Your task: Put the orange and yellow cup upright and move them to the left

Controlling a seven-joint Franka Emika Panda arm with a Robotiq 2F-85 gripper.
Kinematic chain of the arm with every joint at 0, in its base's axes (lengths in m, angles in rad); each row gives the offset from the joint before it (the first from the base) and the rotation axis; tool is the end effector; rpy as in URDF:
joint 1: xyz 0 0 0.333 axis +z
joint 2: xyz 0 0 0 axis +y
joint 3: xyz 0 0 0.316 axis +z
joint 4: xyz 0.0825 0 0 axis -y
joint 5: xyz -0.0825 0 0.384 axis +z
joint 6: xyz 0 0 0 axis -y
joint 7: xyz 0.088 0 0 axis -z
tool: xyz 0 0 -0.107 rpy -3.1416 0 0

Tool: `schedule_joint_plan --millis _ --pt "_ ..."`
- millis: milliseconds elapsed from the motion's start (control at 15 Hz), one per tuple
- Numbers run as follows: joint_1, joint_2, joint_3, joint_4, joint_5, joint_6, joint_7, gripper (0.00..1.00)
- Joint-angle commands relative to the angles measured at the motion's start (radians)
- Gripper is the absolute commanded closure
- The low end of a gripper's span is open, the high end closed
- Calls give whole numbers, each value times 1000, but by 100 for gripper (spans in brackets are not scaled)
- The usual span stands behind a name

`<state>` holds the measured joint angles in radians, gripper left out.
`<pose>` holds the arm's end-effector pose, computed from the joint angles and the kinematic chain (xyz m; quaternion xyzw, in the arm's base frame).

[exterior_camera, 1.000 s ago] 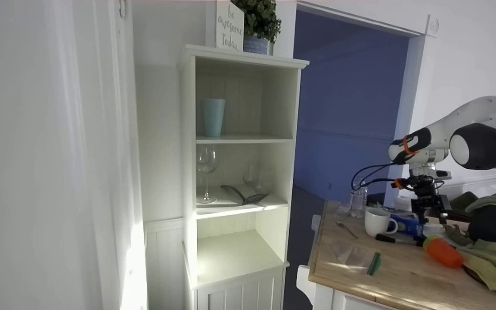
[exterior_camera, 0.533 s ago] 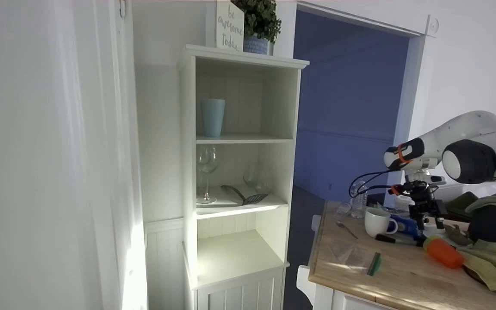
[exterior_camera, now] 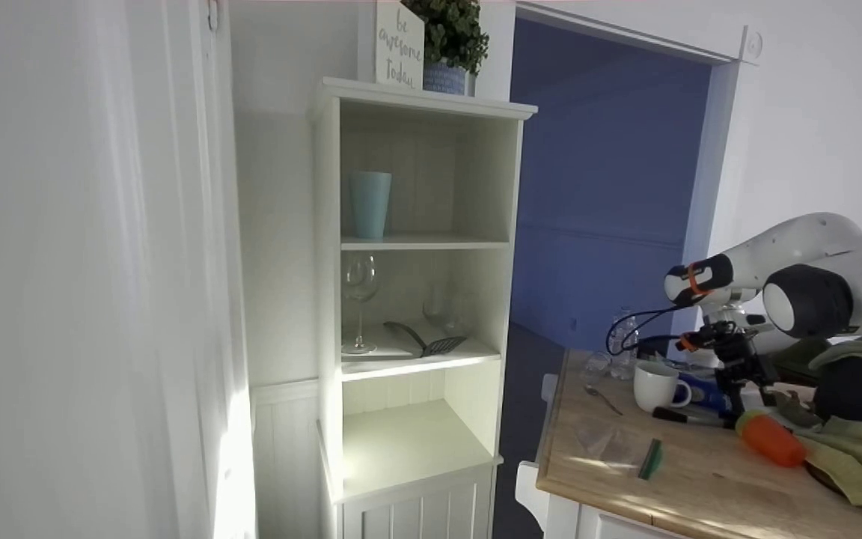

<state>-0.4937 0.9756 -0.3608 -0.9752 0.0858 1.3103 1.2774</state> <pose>0.5308 -0.4634 0.2601 0.4823 -0.8186 -0.2560 0.1784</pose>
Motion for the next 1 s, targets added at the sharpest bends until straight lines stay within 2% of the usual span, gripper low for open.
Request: schedule_joint_plan --millis 0,267,333,400,600,933 --pt "-18 69 -5 104 -28 -108 44 0" --pt "-21 115 -10 155 -65 -171 45 0" --pt "-25 123 -6 169 -66 -182 39 25" --pt "-28 130 -4 182 -67 -193 37 26" --pt "-32 139 4 212 -61 -219 33 48" --pt "-20 122 -7 200 -53 -203 13 83"
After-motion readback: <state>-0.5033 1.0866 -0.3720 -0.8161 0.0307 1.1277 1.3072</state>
